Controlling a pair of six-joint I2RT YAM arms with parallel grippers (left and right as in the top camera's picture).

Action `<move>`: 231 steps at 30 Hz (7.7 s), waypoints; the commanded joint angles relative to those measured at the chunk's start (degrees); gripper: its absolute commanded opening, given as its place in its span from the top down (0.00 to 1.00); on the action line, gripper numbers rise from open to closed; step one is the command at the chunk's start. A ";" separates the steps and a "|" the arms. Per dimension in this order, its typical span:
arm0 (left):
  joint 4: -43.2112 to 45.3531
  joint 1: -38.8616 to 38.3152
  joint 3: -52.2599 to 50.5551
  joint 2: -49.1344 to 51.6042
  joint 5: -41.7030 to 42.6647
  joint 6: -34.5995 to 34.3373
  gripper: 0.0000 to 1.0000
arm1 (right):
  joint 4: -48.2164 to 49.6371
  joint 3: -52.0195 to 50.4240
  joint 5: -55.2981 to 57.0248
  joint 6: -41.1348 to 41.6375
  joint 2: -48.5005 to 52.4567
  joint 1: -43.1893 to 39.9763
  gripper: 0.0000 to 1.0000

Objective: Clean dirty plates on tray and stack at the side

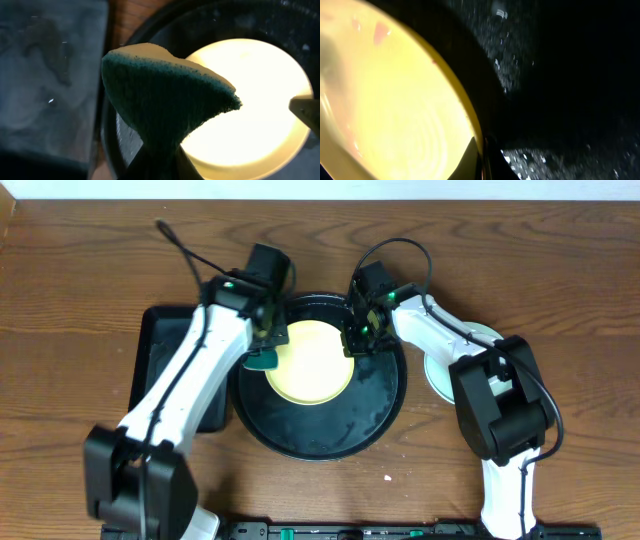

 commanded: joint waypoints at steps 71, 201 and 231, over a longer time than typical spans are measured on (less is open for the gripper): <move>0.13 6.10 0.33 -1.46 -1.55 0.31 0.92 | -9.75 -3.41 4.79 -4.55 -32.02 -1.62 0.99; -4.79 25.31 0.57 -16.85 4.31 12.96 0.24 | 38.40 -85.55 11.32 -25.99 -122.62 -22.58 0.01; -4.83 25.35 -0.59 -18.93 3.63 13.88 0.24 | 36.98 -85.53 11.74 -25.97 -122.57 -22.58 0.01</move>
